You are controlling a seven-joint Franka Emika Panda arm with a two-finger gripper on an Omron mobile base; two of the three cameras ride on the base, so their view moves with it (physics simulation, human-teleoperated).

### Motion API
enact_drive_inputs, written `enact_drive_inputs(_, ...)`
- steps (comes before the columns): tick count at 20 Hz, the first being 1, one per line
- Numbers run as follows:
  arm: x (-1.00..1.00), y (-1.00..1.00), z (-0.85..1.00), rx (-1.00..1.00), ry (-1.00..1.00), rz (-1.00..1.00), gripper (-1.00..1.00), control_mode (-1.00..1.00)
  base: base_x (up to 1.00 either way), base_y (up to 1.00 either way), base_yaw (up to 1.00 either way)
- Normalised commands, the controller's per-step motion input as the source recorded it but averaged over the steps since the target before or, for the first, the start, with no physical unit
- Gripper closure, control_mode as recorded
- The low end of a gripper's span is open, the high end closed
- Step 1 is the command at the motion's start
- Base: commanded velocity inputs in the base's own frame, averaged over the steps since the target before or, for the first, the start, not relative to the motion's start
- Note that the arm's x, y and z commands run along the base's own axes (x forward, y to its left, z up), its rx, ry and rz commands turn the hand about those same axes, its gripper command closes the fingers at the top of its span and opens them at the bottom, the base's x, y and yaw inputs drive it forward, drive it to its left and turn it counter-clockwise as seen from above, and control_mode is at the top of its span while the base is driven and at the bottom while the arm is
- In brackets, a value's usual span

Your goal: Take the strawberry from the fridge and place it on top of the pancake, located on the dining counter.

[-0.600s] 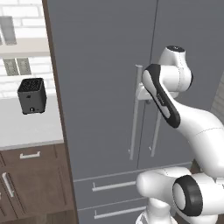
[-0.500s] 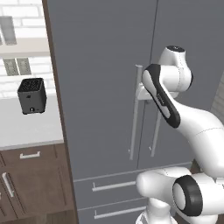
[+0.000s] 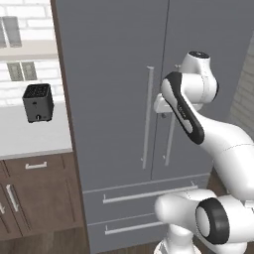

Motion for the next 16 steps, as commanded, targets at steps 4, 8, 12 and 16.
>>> enact_drive_inputs(4, 0.0, 0.0, 0.0, 0.0, 0.0, 0.0, -1.0, 1.0, -0.48, 0.0, 0.0)
enact_drive_inputs(8, 0.0, 0.0, 0.0, 0.0, 0.0, 0.0, -1.0, 1.0, -0.37, 0.0, 0.0)
enact_drive_inputs(12, -0.02, -0.1, 0.0, 0.0, -0.03, 0.0, -1.0, -1.0, 0.0, 0.0, 0.0)
enact_drive_inputs(16, 0.41, -0.09, -0.14, 0.0, -0.24, -0.02, -1.0, -1.0, 0.0, 0.0, 0.0)
